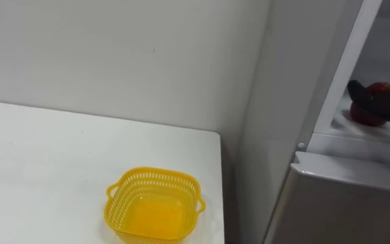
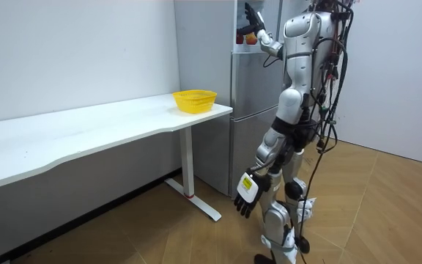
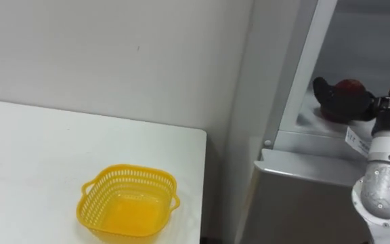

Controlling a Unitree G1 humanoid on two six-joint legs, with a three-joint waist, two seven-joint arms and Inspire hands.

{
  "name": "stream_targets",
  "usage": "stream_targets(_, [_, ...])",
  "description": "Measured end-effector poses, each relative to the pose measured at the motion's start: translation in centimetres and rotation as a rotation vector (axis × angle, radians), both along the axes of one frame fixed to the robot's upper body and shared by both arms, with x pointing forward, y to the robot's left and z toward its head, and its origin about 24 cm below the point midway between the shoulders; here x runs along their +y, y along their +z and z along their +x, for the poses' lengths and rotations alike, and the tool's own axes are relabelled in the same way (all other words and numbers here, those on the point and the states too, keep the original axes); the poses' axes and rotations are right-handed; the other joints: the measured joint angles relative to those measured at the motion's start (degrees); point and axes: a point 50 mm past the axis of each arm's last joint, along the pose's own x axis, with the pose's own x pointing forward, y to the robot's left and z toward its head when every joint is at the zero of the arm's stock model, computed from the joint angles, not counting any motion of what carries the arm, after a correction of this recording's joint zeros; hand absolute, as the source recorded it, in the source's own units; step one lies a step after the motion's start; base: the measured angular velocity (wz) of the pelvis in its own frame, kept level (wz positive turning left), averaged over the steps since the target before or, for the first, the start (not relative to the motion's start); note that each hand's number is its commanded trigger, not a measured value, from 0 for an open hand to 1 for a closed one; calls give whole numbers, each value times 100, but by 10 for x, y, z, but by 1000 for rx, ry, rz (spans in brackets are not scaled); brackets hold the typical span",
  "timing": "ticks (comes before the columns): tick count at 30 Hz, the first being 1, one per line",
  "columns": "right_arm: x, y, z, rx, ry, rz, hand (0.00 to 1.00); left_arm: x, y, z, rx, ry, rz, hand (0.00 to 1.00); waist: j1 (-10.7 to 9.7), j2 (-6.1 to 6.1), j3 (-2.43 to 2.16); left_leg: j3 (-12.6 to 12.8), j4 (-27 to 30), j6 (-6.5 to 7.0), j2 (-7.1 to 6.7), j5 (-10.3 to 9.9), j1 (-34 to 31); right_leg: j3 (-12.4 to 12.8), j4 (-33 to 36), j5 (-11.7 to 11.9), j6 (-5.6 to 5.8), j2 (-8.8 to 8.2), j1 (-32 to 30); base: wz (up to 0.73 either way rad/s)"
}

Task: Retrieve from the upper fridge

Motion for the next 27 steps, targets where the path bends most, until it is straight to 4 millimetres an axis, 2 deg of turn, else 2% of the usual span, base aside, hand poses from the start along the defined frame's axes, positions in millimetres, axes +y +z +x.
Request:
stream_targets(13, [4,-7,8,160,107,-42,0,-1,2,4,1,-16,-2,0,-47,24,-2,-38,153,-1,-15,0,-139,-64,-32,6,-10,-16,0,2])
stream_targets(18, [-6,-12,10,250,140,-45,0,-1,2,4,7,-15,-11,0,-44,17,-8,-53,167,-1,-15,-1,-146,-136,-25,11,-17,-30,5,3])
stream_targets(27, [-6,-17,13,307,186,-44,0,0,2,4,14,-10,-14,0,-82,-15,-18,-52,188,-1,-14,0,-125,-133,-24,12,-19,-31,25,0])
